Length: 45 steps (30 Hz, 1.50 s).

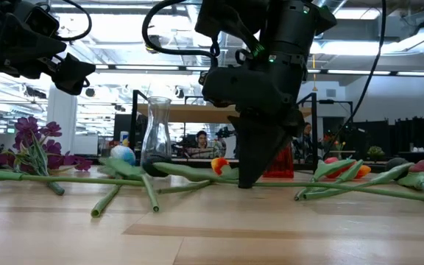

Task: Pick and place flowers into a vace then onto a shelf
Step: Put the left black flower into the transparent vase

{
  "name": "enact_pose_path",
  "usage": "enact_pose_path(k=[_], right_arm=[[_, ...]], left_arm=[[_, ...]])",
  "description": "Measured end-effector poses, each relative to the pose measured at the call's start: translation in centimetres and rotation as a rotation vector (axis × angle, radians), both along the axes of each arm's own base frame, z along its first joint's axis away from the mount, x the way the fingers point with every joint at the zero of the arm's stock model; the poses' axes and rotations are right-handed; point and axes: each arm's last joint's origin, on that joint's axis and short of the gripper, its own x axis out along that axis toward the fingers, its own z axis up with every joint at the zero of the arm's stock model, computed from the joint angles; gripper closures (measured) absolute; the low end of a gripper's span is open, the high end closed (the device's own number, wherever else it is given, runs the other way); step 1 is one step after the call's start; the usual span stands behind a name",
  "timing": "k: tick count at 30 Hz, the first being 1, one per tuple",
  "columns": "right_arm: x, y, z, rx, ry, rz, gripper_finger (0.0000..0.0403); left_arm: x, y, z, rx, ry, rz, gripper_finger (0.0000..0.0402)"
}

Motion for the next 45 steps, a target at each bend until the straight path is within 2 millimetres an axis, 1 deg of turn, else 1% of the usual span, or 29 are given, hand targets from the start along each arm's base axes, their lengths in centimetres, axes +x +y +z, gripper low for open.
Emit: enact_pose_path(k=[7,10,12,14,19,24,29,32,34,38,42,45], right_arm=[[-0.1,0.1,0.6,0.002,-0.004,0.002,0.0401],[-0.4,0.5,1.4,0.004,0.02,0.017,0.0401],[-0.2,1.1,2.2,0.008,0.001,0.034,0.0401],[-0.5,1.6,3.4,-0.022,0.0,0.06,0.0402],[-0.5,2.6,6.0,-0.146,-0.091,0.07,0.0402],[-0.4,3.5,9.9,-0.255,-0.262,0.112,0.0402],[0.4,3.4,14.0,-0.468,-0.512,0.121,0.0402],[1.1,2.6,16.7,-0.579,-0.676,0.103,0.0402],[1.7,2.0,18.3,-0.617,-0.779,0.088,0.0402],[3.0,-0.1,20.8,-0.687,-0.953,0.055,0.0402],[4.0,-2.7,22.2,-0.727,-1.064,0.034,0.0402],[4.7,-4.9,22.6,-0.713,-1.125,0.027,0.0402]], left_arm=[[0.0,0.0,0.0,0.0,0.0,0.002,0.0126],[0.0,0.0,0.0,0.0,0.0,0.006,0.0126],[0.0,0.0,0.0,0.001,0.0,0.011,0.0126],[0.0,0.0,0.0,0.001,0.0,0.011,0.0126],[0.0,0.0,0.0,-0.002,0.001,0.017,0.0126],[0.0,0.1,0.0,-0.004,0.001,0.027,0.0126],[0.0,0.1,0.1,-0.003,-0.004,0.029,0.0126],[0.0,0.1,0.1,-0.003,-0.004,0.03,0.0126],[0.0,0.1,0.1,-0.003,-0.004,0.03,0.0126],[0.0,0.1,0.1,-0.003,-0.004,0.03,0.0126],[0.0,0.1,0.1,-0.003,-0.005,0.03,0.0126],[0.0,0.1,0.1,-0.004,-0.005,0.03,0.0126]])
